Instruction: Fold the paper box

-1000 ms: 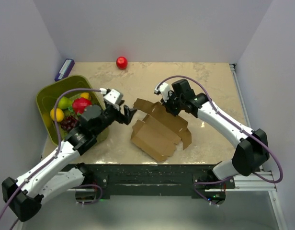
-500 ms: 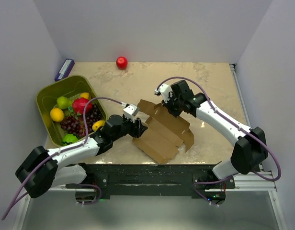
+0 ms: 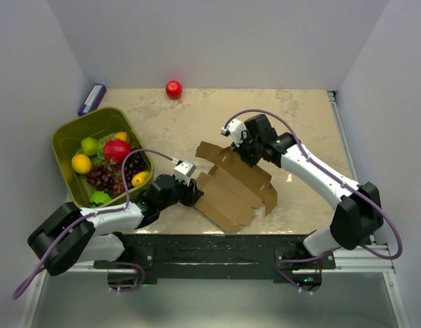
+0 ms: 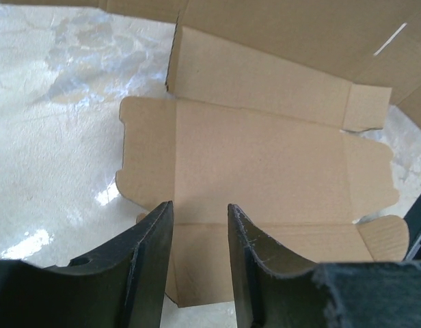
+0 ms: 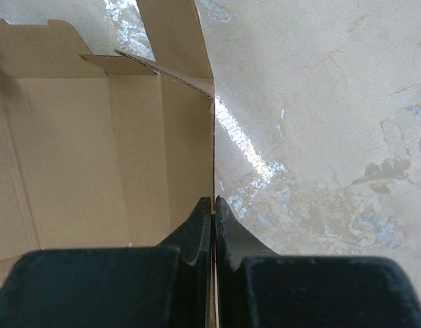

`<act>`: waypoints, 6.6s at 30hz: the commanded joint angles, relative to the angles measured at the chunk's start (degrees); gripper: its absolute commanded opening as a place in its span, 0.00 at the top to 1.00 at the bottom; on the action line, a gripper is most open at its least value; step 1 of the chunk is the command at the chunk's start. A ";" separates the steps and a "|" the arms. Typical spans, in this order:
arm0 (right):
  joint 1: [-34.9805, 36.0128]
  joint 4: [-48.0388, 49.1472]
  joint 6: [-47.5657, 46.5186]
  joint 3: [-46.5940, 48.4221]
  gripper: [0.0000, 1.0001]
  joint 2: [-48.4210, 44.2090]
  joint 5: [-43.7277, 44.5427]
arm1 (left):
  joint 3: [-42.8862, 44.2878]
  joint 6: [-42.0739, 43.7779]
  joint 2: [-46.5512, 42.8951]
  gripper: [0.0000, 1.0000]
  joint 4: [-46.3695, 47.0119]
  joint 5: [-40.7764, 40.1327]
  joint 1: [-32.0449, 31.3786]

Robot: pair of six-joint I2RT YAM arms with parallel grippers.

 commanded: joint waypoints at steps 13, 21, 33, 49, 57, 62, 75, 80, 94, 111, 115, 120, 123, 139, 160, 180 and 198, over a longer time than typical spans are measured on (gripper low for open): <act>-0.10 1.18 -0.93 -1.22 1.00 -3.38 -1.00 | -4.72 -0.47 8.31 0.61 10.74 -4.46 -0.13; -0.01 4.08 -3.65 -3.42 1.00 -5.93 -3.02 | -1.14 4.35 1.56 0.53 4.72 -0.58 -0.04; 3.76 6.37 -6.20 -5.09 1.00 -6.20 3.74 | 18.12 8.31 -6.63 0.40 -10.70 -5.86 3.64; 13.52 18.23 -9.01 -12.02 1.00 -1.54 26.32 | 22.78 1.11 5.05 0.46 -4.11 2.39 16.13; 15.19 24.82 -10.51 -15.55 1.00 0.13 32.04 | 24.71 -0.82 11.21 0.46 -1.21 3.72 17.36; 15.80 27.11 -11.47 -16.77 1.00 -0.66 32.93 | 28.31 -1.09 16.83 0.46 -1.56 4.24 17.71; 16.07 28.61 -12.53 -17.65 1.00 -0.13 32.75 | 36.84 -0.91 29.32 0.46 -3.75 1.53 18.06; 16.07 28.70 -12.70 -17.74 1.00 0.22 32.75 | 35.19 -3.98 28.89 0.44 -2.36 -1.46 19.73; 16.07 28.69 -12.88 -17.66 1.00 0.75 32.84 | 38.69 -1.61 32.57 0.44 -3.58 4.68 20.88; 16.07 32.12 -15.17 -18.53 1.00 0.66 36.18 | 26.93 -1.00 29.68 0.46 8.80 19.80 17.27; 16.07 32.56 -14.99 -18.80 1.00 0.66 36.09 | 24.89 0.49 28.71 0.46 10.92 20.95 16.39; 16.16 34.40 -15.52 -20.20 1.00 0.13 36.09 | 23.85 0.59 27.31 0.46 9.87 18.67 15.60; 16.59 36.42 -16.66 -21.61 1.00 -0.48 36.96 | 22.44 -0.12 25.72 0.43 11.36 17.61 15.17; 17.83 39.59 -19.74 -23.19 1.00 -0.92 37.67 | 15.67 3.13 22.29 0.41 20.85 22.26 13.14; 19.23 41.79 -20.26 -24.77 1.00 -0.57 37.85 | 14.17 4.72 27.65 0.30 28.41 27.28 13.05; 19.32 42.58 -20.97 -25.48 1.00 -0.57 38.55 | 18.21 -7.06 30.64 0.29 26.83 22.53 12.61; 19.59 41.79 -16.49 -24.42 0.68 -3.91 37.68 | 14.79 -4.16 27.65 0.53 21.29 18.84 10.16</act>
